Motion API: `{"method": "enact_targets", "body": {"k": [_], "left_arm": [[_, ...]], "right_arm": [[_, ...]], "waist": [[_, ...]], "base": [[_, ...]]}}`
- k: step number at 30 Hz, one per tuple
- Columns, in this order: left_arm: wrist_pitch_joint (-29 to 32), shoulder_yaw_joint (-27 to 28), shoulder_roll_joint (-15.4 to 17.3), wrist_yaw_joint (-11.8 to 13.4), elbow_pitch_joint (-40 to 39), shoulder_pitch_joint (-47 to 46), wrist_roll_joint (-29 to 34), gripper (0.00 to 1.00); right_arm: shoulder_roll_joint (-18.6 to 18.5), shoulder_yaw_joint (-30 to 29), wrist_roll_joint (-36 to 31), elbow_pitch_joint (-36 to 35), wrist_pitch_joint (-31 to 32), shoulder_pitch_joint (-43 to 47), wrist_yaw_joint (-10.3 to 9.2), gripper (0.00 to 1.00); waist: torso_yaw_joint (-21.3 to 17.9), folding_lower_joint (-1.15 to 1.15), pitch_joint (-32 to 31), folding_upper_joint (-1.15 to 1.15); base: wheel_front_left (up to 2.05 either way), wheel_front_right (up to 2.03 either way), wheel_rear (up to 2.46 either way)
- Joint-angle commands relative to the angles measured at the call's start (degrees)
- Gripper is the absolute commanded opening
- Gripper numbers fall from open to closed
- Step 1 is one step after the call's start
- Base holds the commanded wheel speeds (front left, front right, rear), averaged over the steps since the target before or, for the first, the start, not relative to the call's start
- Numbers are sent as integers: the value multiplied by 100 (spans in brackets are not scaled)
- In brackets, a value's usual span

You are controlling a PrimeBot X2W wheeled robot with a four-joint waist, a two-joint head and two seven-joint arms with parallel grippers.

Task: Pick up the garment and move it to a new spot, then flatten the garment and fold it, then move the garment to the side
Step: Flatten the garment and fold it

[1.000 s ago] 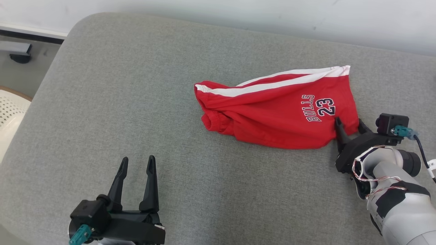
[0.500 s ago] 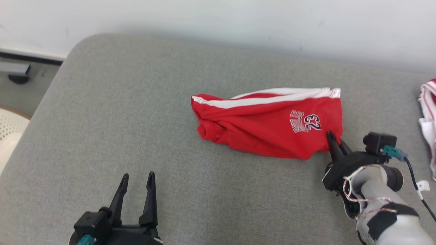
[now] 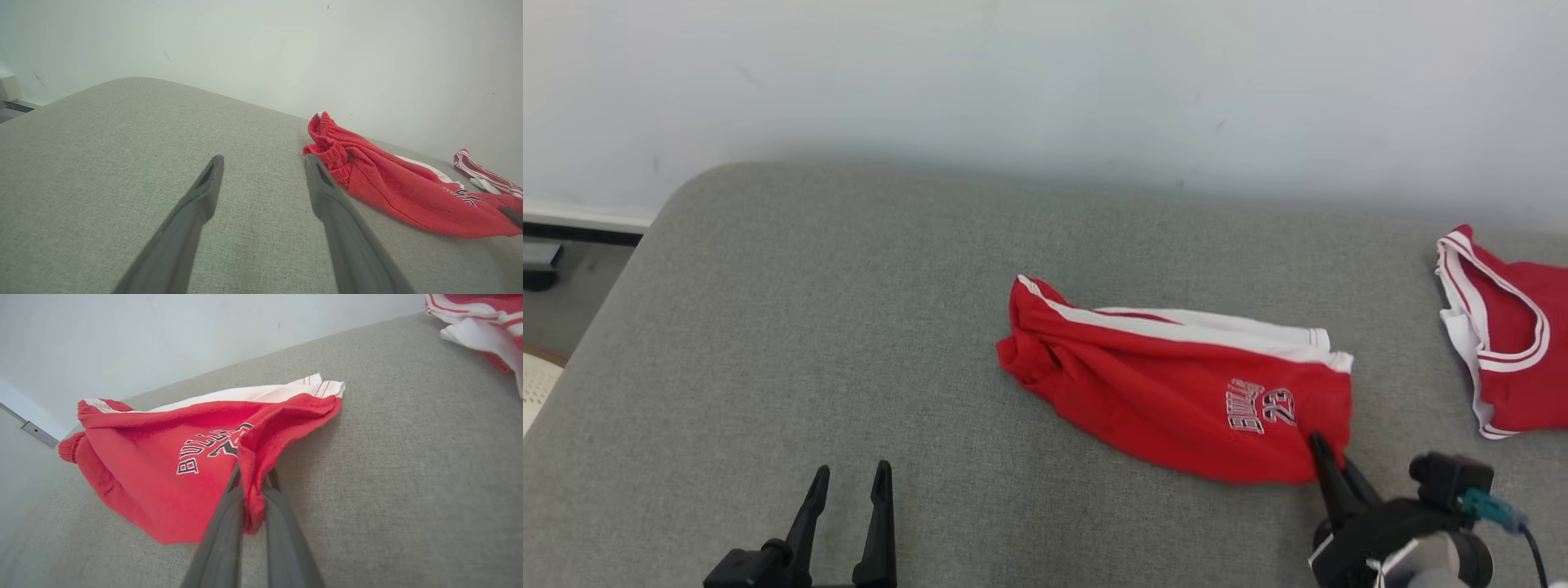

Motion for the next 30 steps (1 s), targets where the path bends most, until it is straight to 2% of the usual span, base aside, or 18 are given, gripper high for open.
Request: {"method": "enact_targets", "body": {"k": [1, 7, 8, 9, 14, 18, 22, 30], "left_arm": [[-14, 3, 1, -21, 9, 135, 50, 100], [-14, 72, 1, -36, -59, 207, 10, 100], [-13, 74, 1, -40, -54, 219, 4, 100], [-13, 77, 1, -43, -52, 217, 3, 100], [-13, 85, 2, -45, -66, 206, -31, 100], [-13, 88, 2, 10, -107, 253, 288, 100], [-13, 135, 1, 28, -162, 328, 677, 100], [-14, 210, 3, 11, -85, 466, 703, 100]], "right_arm": [[-16, 0, 26, -95, -21, 241, -11, 0], [-44, -217, -32, -427, 46, 788, -11, 1], [-44, -248, -84, -421, 69, 820, -11, 42], [-30, -274, -142, -418, 81, 818, -11, 100], [23, -484, -441, -436, 96, 751, -11, 100], [-18, -751, -688, -413, 125, 621, -11, 100], [80, -997, -955, -133, 331, 406, -11, 100], [407, -1273, -1260, 823, 596, -115, -11, 100]], "waist": [[-51, 0, -99, 0], [-140, 0, -105, 0], [-155, 0, -96, 0], [-169, 0, -88, 0], [-213, 0, -74, 0], [-263, 0, -106, 0], [-312, 0, -156, 0], [-297, 0, -224, 0]], "base": [[0, 0, 0], [0, 0, 0], [0, 0, 0], [0, 0, 0], [0, 0, 0], [0, 0, 0], [0, 0, 0], [0, 0, 0]]}}
